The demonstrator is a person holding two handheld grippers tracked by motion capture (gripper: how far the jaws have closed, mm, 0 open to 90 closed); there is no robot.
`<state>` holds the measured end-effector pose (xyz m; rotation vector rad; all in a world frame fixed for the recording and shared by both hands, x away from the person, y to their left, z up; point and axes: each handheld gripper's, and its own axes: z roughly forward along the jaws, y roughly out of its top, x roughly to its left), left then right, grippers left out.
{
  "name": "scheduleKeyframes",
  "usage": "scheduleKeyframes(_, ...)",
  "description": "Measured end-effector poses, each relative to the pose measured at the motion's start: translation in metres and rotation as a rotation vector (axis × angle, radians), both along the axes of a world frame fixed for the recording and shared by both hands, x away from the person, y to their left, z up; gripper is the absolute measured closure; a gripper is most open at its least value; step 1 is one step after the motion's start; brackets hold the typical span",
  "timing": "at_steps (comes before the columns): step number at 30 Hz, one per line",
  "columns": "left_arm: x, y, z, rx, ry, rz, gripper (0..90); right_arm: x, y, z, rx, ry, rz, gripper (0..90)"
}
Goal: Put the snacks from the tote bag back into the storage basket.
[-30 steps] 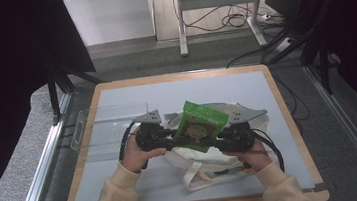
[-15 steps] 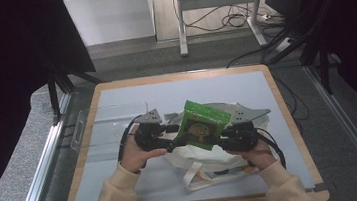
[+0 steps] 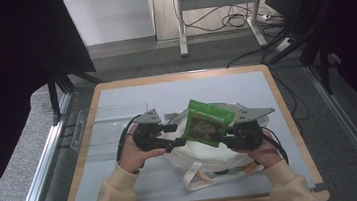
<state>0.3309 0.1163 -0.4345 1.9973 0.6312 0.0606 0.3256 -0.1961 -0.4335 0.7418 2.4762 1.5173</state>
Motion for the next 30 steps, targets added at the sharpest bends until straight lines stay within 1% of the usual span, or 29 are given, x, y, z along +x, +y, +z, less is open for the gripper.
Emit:
scheduleKeyframes(2,0.000,0.000,0.000,0.003,-0.001,0.003,33.7,0.000,-0.001,0.000,-0.019,-0.007,-0.006,72.2)
scheduleKeyframes(9,0.000,0.000,0.000,0.012,-0.002,0.000,33.3,0.001,-0.006,0.000,-0.062,-0.012,-0.014,72.2)
scheduleKeyframes(13,0.000,0.000,0.000,0.011,-0.004,0.002,33.2,0.001,-0.008,0.000,-0.097,-0.013,-0.020,72.2)
scheduleKeyframes(17,-0.001,0.000,0.001,0.008,-0.007,0.004,33.2,0.002,-0.007,-0.001,-0.116,-0.014,-0.013,72.2)
scheduleKeyframes(22,-0.002,-0.001,0.008,0.016,-0.027,0.002,32.9,0.003,-0.006,-0.003,-0.139,-0.007,-0.002,72.2)
scheduleKeyframes(25,-0.001,0.002,0.013,0.019,-0.035,0.006,32.9,0.003,-0.007,-0.003,-0.150,-0.003,0.006,72.2)
scheduleKeyframes(27,0.000,0.005,0.014,0.011,-0.036,0.013,32.9,0.004,-0.007,-0.003,-0.160,-0.002,0.020,72.2)
scheduleKeyframes(30,0.001,0.007,0.018,0.019,-0.043,0.017,32.7,0.004,-0.006,-0.001,-0.169,0.003,0.035,72.2)
